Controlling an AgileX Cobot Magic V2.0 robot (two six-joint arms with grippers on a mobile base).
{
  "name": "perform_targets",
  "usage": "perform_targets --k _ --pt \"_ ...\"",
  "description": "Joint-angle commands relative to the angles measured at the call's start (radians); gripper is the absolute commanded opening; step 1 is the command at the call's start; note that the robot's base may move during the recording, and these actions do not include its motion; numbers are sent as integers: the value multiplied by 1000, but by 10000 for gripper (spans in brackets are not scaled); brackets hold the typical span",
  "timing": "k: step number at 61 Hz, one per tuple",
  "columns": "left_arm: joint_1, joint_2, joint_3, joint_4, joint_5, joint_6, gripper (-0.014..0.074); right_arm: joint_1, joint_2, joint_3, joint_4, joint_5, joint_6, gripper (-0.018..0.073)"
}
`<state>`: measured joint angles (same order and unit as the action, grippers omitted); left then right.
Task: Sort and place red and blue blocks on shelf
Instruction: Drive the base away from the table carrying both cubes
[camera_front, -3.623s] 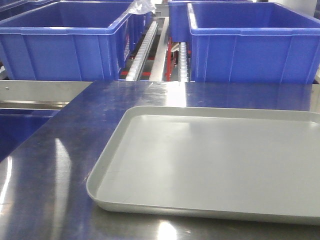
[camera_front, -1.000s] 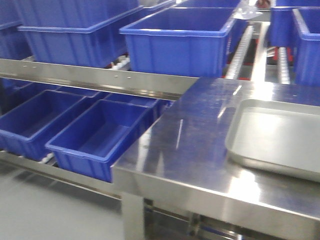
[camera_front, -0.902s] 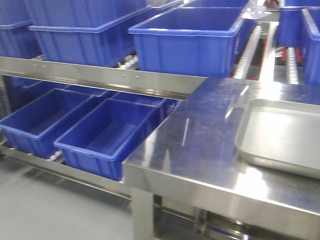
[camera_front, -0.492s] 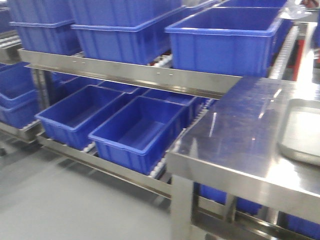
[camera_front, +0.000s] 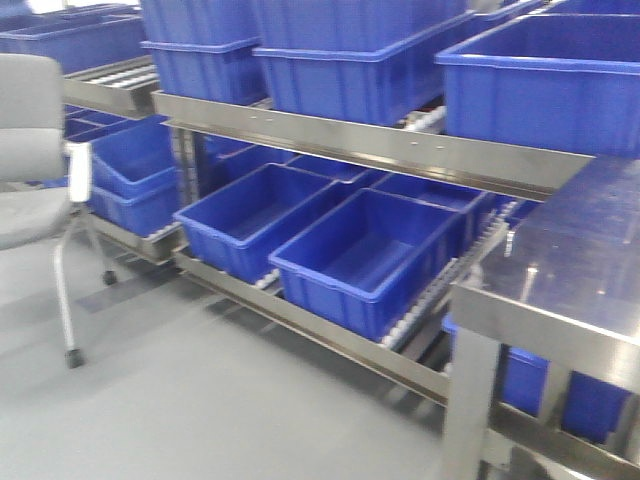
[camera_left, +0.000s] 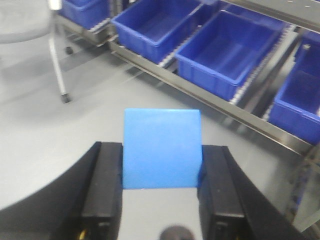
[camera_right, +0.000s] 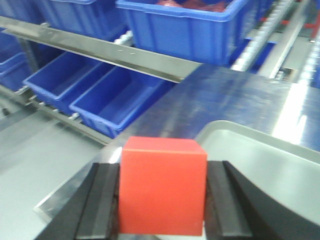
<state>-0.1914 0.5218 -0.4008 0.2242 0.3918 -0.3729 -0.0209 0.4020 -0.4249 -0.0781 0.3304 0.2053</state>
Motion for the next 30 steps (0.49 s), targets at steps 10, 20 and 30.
perform_targets --k 10,20,30 --pt "2 2 -29 7 -81 -5 123 -7 4 -30 -13 -98 -3 49" --pt "2 2 -29 7 -81 -5 123 -7 4 -30 -13 -98 -3 49" --pt "2 2 -29 7 -81 -5 123 -7 4 -30 -13 -98 -3 49"
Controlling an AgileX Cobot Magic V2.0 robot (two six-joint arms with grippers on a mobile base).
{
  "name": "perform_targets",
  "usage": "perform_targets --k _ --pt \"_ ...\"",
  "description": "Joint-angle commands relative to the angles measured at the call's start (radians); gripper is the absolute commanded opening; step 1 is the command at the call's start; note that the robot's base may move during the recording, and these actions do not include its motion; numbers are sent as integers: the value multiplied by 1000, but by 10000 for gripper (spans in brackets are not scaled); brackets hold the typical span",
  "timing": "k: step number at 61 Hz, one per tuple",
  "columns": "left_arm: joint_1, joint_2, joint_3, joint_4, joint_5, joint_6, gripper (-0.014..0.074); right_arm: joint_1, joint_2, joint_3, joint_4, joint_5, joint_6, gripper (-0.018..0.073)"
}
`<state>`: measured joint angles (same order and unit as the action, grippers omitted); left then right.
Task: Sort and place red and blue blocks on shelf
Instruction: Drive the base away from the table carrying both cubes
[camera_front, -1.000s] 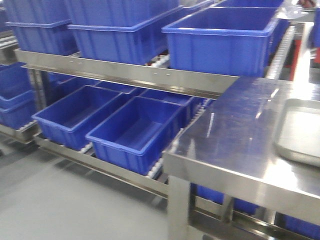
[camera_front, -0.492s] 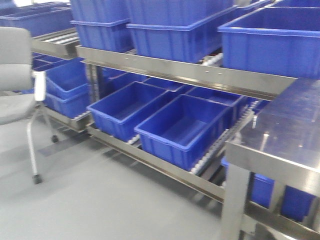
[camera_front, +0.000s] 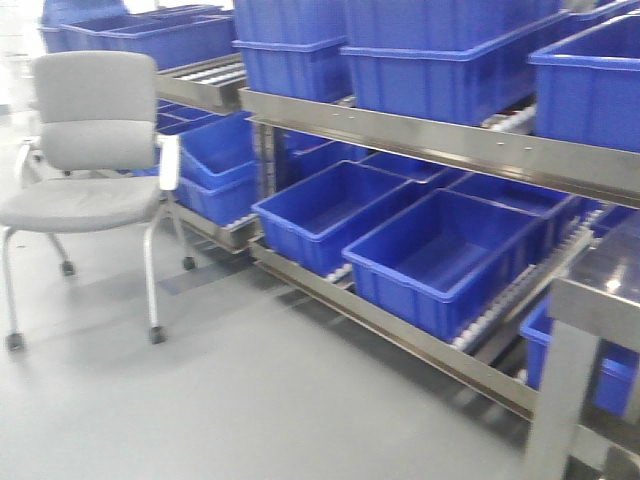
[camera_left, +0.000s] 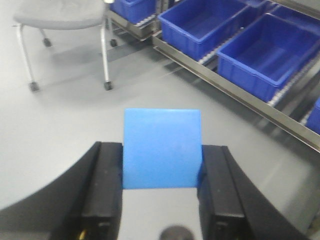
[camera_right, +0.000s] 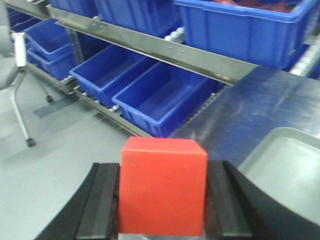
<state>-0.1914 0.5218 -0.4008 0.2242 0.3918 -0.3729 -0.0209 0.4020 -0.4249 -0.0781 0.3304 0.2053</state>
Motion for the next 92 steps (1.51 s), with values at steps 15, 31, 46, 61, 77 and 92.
perform_targets --k 15,31,46,61,77,92 --pt "2 2 -29 7 -81 -5 123 -7 4 -30 -13 -98 -3 49" --pt "2 2 -29 7 -81 -5 123 -7 4 -30 -13 -98 -3 49" --pt "2 2 -29 7 -81 -5 123 -7 4 -30 -13 -98 -3 49" --pt "2 2 -29 7 -81 -5 123 -7 4 -30 -13 -98 -3 49" --pt "2 2 -29 7 -81 -5 123 -7 4 -30 -13 -98 -3 49" --pt "2 2 -29 7 -81 -5 123 -7 4 -30 -13 -98 -3 49"
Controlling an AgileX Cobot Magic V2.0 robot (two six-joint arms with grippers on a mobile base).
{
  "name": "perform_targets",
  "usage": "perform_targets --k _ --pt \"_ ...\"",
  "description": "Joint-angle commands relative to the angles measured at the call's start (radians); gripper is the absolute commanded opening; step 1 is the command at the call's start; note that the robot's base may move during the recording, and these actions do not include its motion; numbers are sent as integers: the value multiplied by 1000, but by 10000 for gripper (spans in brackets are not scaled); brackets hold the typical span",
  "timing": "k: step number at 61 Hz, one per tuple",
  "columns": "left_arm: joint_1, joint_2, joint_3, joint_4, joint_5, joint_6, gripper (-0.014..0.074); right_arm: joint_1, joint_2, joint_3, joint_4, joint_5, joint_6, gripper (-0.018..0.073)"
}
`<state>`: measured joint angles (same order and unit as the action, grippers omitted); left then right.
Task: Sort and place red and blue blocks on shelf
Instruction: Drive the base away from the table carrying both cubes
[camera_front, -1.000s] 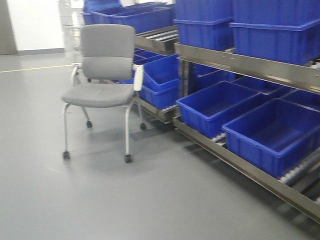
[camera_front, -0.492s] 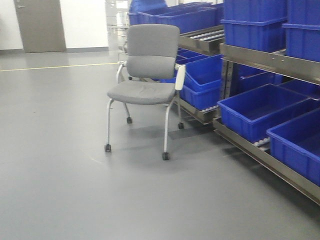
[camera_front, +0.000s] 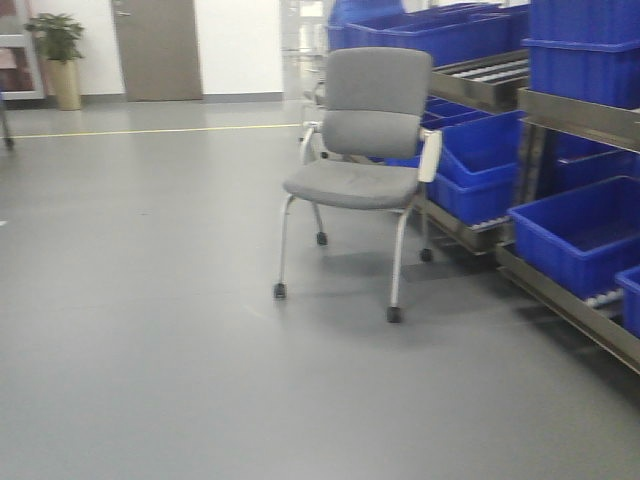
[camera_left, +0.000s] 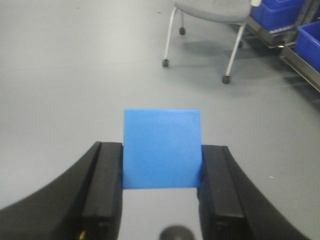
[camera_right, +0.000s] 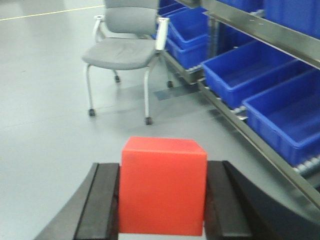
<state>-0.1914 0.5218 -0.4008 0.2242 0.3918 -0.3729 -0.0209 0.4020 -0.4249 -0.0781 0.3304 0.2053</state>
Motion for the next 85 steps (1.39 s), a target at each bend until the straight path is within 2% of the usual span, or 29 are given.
perform_targets --k 1,85 --pt "2 2 -29 7 -81 -5 123 -7 4 -30 -13 -98 -3 49" --pt "2 2 -29 7 -81 -5 123 -7 4 -30 -13 -98 -3 49"
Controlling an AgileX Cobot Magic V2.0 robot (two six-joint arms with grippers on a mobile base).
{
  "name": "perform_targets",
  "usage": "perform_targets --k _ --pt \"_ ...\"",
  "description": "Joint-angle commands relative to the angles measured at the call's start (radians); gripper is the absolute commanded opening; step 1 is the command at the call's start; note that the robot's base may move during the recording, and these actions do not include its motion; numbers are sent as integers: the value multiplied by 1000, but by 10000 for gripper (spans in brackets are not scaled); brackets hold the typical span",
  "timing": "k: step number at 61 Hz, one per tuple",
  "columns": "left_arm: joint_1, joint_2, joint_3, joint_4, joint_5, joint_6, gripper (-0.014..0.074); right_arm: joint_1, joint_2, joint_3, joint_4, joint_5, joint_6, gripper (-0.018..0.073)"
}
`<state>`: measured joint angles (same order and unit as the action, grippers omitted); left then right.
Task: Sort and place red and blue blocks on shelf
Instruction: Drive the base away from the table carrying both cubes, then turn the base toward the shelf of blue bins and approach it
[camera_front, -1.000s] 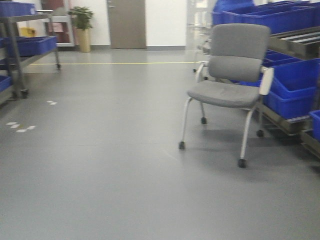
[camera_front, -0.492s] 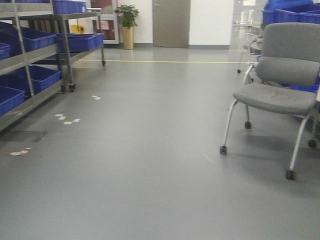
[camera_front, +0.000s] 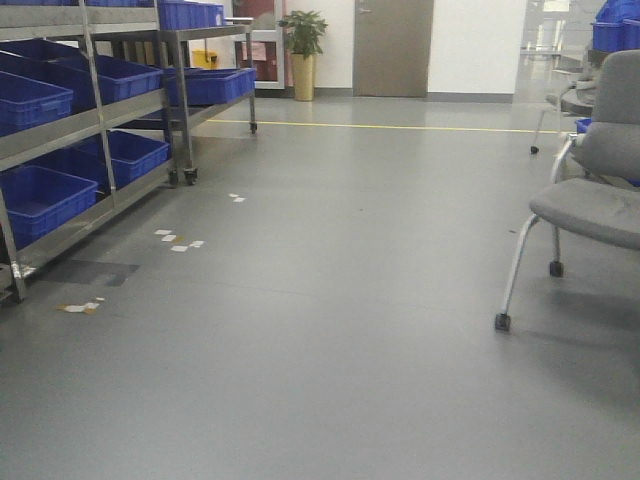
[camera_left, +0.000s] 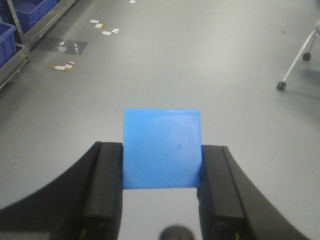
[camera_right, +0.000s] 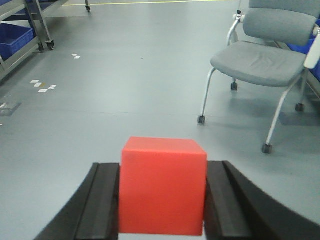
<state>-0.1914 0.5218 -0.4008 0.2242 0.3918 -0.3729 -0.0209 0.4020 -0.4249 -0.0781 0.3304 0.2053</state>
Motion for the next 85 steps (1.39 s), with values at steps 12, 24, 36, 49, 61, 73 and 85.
perform_targets --k 12,24,36,49,61,73,85 --pt "2 2 -29 7 -81 -5 123 -7 4 -30 -13 -98 -3 49" --pt "2 2 -29 7 -81 -5 123 -7 4 -30 -13 -98 -3 49" --pt "2 2 -29 7 -81 -5 123 -7 4 -30 -13 -98 -3 49" --pt "2 2 -29 7 -81 -5 123 -7 4 -30 -13 -98 -3 49" --pt "2 2 -29 7 -81 -5 123 -7 4 -30 -13 -98 -3 49" --pt "2 2 -29 7 -81 -5 123 -7 4 -30 -13 -98 -3 49" --pt "2 2 -29 7 -81 -5 123 -7 4 -30 -13 -98 -3 49"
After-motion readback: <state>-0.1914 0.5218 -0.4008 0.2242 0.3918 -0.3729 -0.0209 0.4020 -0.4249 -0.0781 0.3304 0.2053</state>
